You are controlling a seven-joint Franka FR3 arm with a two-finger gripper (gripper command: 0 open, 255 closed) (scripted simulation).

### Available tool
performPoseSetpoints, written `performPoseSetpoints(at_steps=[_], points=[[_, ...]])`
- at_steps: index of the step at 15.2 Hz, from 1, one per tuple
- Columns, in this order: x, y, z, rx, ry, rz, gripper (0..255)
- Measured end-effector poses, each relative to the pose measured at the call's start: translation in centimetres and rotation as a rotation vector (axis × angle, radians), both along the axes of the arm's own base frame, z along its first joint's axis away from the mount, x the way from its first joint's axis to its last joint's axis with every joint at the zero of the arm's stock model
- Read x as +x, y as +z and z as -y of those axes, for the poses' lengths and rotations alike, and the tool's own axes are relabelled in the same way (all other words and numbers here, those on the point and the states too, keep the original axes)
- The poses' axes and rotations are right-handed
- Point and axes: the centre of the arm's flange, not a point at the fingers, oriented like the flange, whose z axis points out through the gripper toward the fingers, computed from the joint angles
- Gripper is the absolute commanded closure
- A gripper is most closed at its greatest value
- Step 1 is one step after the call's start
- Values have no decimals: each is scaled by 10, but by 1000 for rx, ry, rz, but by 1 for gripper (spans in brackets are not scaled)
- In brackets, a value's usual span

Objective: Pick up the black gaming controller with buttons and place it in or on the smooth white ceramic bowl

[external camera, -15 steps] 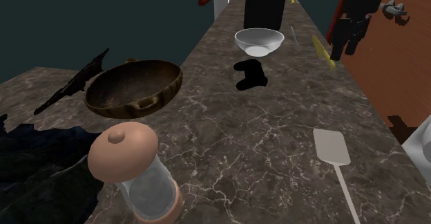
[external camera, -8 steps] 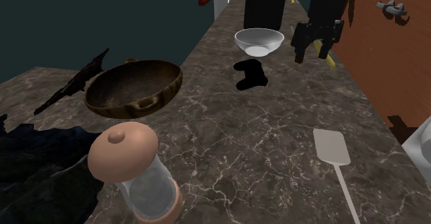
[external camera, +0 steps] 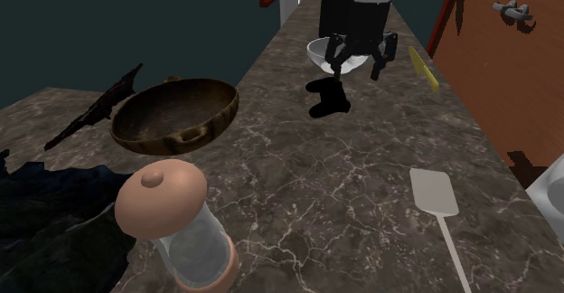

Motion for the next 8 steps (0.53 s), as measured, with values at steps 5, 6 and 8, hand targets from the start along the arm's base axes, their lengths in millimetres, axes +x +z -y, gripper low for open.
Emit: performPoseSetpoints(at_steps=[5,6,8], points=[[39,-13,-25,-20,-133,5,0],[40,-18,-25,-21,-138,5,0],[42,-28,-27,-21,-142,5,0]])
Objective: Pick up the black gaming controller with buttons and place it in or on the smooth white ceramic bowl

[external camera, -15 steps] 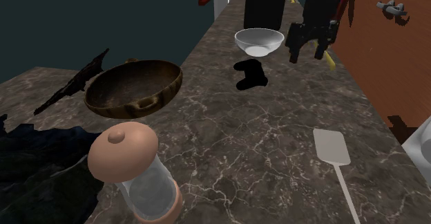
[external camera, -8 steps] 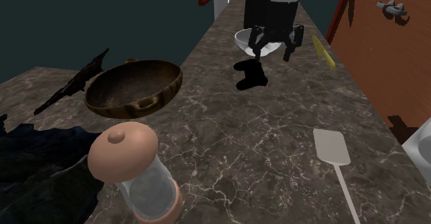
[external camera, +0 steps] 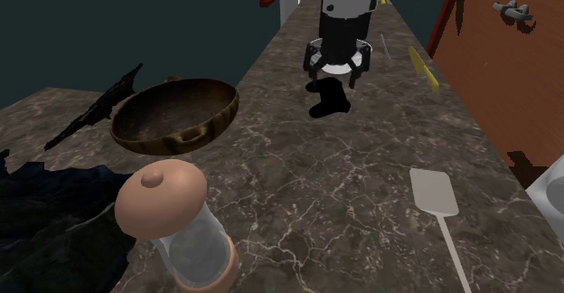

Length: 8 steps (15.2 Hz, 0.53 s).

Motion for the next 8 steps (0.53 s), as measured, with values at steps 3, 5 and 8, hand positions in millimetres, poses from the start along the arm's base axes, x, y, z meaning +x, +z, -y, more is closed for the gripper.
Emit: performPoseSetpoints(at_steps=[3,5,8], points=[[0,-14,-2,0,-1,0,0],[-1,-17,-2,0,-1,0,0],[-1,-18,-2,0,-1,0,0]])
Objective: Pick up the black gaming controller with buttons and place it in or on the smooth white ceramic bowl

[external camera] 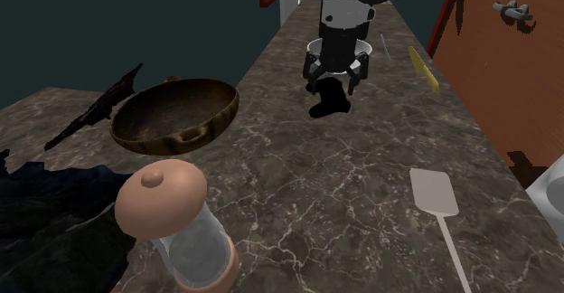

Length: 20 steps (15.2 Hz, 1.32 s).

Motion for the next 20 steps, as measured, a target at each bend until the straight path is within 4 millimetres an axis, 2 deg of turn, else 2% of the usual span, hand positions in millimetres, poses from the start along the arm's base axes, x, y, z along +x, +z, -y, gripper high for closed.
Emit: performPoseSetpoints(at_steps=[2,3,13,20], points=[[0,0,0,0,0,0,0],[0,0,0,0,0,0,255],[0,1,0,1,-2,4,255],[0,32,0,0,0,0,255]])
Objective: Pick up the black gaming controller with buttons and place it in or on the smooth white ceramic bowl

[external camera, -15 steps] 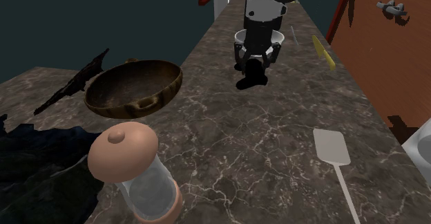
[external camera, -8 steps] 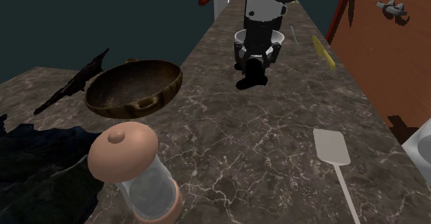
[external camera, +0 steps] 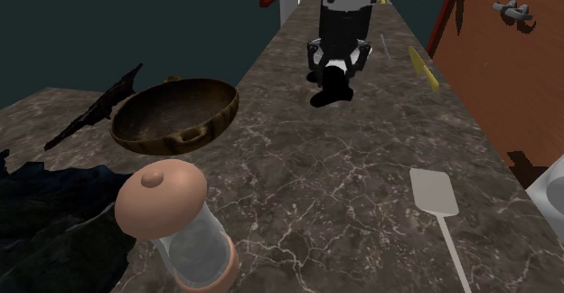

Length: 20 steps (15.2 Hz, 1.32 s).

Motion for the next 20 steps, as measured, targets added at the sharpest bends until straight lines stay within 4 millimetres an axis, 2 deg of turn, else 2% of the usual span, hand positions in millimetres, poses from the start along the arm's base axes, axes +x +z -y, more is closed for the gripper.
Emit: performPoseSetpoints(at_steps=[20], points=[[0,105,-1,0,0,0,255]])
